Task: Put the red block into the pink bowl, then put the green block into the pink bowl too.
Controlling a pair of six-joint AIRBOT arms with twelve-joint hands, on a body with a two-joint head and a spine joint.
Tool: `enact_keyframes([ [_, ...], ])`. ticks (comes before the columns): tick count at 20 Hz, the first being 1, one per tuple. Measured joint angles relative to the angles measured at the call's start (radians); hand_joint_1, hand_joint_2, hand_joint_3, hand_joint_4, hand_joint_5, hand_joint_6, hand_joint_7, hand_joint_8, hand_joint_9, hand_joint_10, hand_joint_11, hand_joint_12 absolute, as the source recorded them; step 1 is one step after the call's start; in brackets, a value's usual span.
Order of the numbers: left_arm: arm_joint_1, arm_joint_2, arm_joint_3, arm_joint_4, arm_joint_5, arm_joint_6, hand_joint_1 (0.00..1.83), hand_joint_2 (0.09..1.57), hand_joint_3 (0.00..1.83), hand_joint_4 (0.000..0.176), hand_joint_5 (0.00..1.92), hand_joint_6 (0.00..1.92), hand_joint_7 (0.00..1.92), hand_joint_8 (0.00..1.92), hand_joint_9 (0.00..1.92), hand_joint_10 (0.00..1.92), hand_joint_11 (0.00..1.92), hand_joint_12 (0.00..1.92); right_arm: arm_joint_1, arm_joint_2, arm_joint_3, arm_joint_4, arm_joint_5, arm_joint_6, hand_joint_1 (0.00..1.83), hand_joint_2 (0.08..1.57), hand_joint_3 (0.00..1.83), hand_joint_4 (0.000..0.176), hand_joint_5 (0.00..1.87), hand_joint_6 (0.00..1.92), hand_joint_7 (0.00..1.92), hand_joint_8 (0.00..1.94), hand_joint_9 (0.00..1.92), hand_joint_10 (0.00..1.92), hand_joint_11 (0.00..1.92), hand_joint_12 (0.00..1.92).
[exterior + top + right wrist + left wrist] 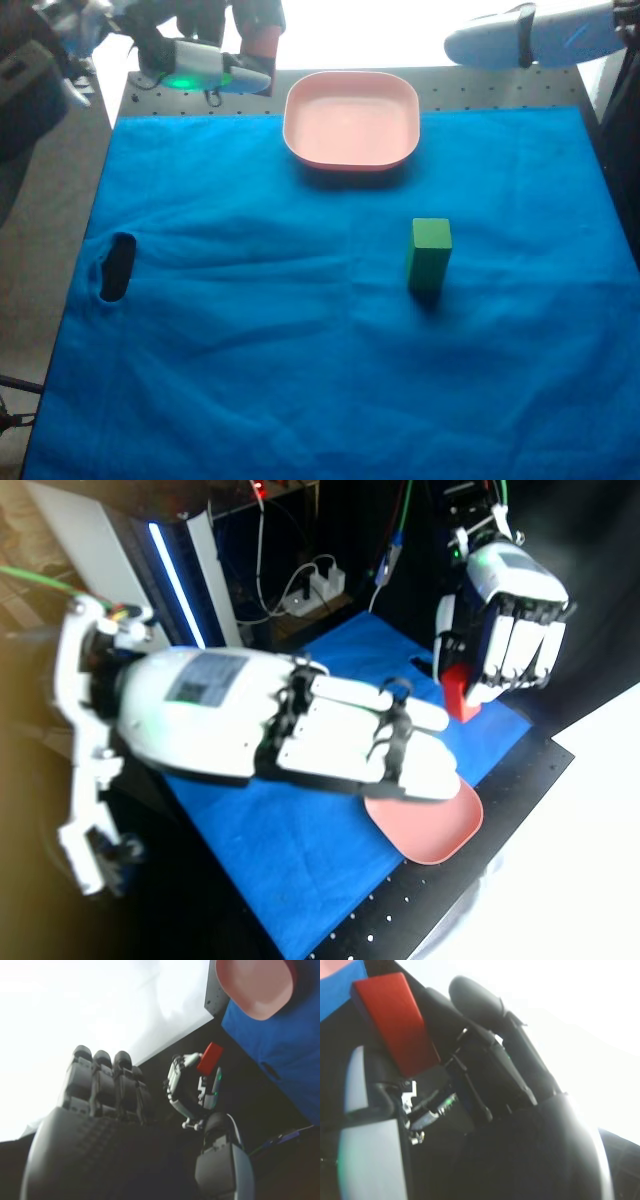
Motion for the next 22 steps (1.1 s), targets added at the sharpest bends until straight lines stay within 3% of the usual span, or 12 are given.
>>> enact_keyframes([
  [4,-0.01,-0.087,0.093,0.005,-0.005,-0.035,1.14,1.03,0.0,0.0,1.17,0.65,1.28,1.0,1.28,1.58,1.22,1.91,-0.044,-0.051,0.056,-0.004,0.06,0.074,0.0,1.04,0.0,0.0,0.05,0.0,0.15,0.0,0.05,0.01,0.0,0.0],
  [5,-0.01,-0.108,0.113,0.008,-0.004,-0.055,1.28,1.03,0.0,0.0,1.09,0.63,1.28,0.66,1.29,0.76,1.11,1.29,-0.048,-0.055,0.06,-0.004,0.063,0.076,0.0,0.99,0.0,0.006,0.09,0.01,0.23,0.01,0.12,0.01,0.04,0.01],
  [6,-0.01,-0.121,0.123,0.011,-0.003,-0.056,1.28,1.03,0.0,0.0,1.07,0.71,1.29,0.58,1.36,0.43,1.13,1.01,-0.048,-0.055,0.06,-0.004,0.071,0.077,0.0,0.98,0.0,0.011,0.12,0.01,0.23,0.0,0.14,0.02,0.06,0.02],
  [7,-0.01,-0.134,0.134,0.011,-0.005,-0.059,1.2,1.05,0.0,0.0,1.12,0.72,1.31,0.44,1.44,0.41,1.15,1.11,-0.048,-0.055,0.06,-0.003,0.08,0.077,0.0,0.98,0.0,0.021,0.12,0.01,0.22,0.0,0.15,0.02,0.06,0.03],
  [8,-0.01,-0.148,0.145,0.01,-0.003,-0.06,1.18,1.04,0.0,0.0,1.16,0.66,1.24,1.2,1.35,1.4,1.25,1.76,-0.048,-0.057,0.06,-0.003,0.094,0.077,0.0,0.97,0.0,0.019,0.11,0.01,0.23,0.0,0.13,0.01,0.06,0.03],
  [9,-0.01,-0.154,0.152,0.011,-0.002,-0.061,1.17,1.03,0.0,0.0,1.17,0.65,1.24,1.52,1.31,1.73,1.29,1.89,-0.048,-0.059,0.06,-0.003,0.098,0.077,0.0,0.98,0.0,0.012,0.11,0.0,0.22,0.0,0.12,0.0,0.06,0.03],
  [11,-0.011,-0.186,0.175,0.009,0.019,-0.061,1.16,1.03,0.0,0.0,1.18,0.64,1.32,1.89,1.41,1.9,1.45,1.92,-0.048,-0.068,0.06,-0.004,0.1,0.078,0.0,0.97,0.0,0.0,0.1,0.0,0.19,0.0,0.11,0.0,0.06,0.03],
  [14,-0.023,-0.215,0.194,0.014,0.032,-0.063,1.17,1.04,0.0,0.0,1.14,0.7,1.05,1.92,1.28,1.92,1.38,1.92,-0.048,-0.073,0.06,-0.006,0.101,0.087,0.0,0.96,0.0,0.0,0.1,0.0,0.22,0.01,0.14,0.01,0.08,0.04],
  [16,-0.028,-0.233,0.215,0.011,0.031,-0.064,1.17,1.07,0.0,0.0,1.06,0.82,0.97,1.53,1.12,1.76,1.13,1.9,-0.048,-0.074,0.055,-0.003,0.102,0.095,0.0,0.96,0.0,0.008,0.08,0.0,0.17,0.0,0.12,0.0,0.08,0.04],
  [18,-0.028,-0.241,0.224,0.01,0.037,-0.063,1.25,1.07,0.0,0.0,1.02,0.76,1.11,0.99,1.14,1.03,1.02,1.45,-0.048,-0.074,0.052,-0.004,0.106,0.098,0.0,0.99,0.01,0.011,0.09,0.0,0.12,0.0,0.13,0.01,0.11,0.05],
  [20,-0.028,-0.257,0.243,0.007,0.045,-0.064,1.27,1.06,0.0,0.0,1.03,0.74,1.18,0.82,1.21,0.66,0.94,1.32,-0.048,-0.077,0.046,-0.003,0.108,0.099,0.0,1.02,0.01,0.0,0.09,0.0,0.09,0.0,0.12,0.0,0.1,0.05],
  [22,-0.028,-0.269,0.262,0.005,0.063,-0.064,1.26,1.07,0.0,0.0,1.05,0.7,1.14,0.9,1.19,0.7,0.9,1.42,-0.048,-0.077,0.035,-0.007,0.113,0.1,0.0,1.02,0.01,0.0,0.1,0.0,0.09,0.0,0.12,0.0,0.09,0.04],
])
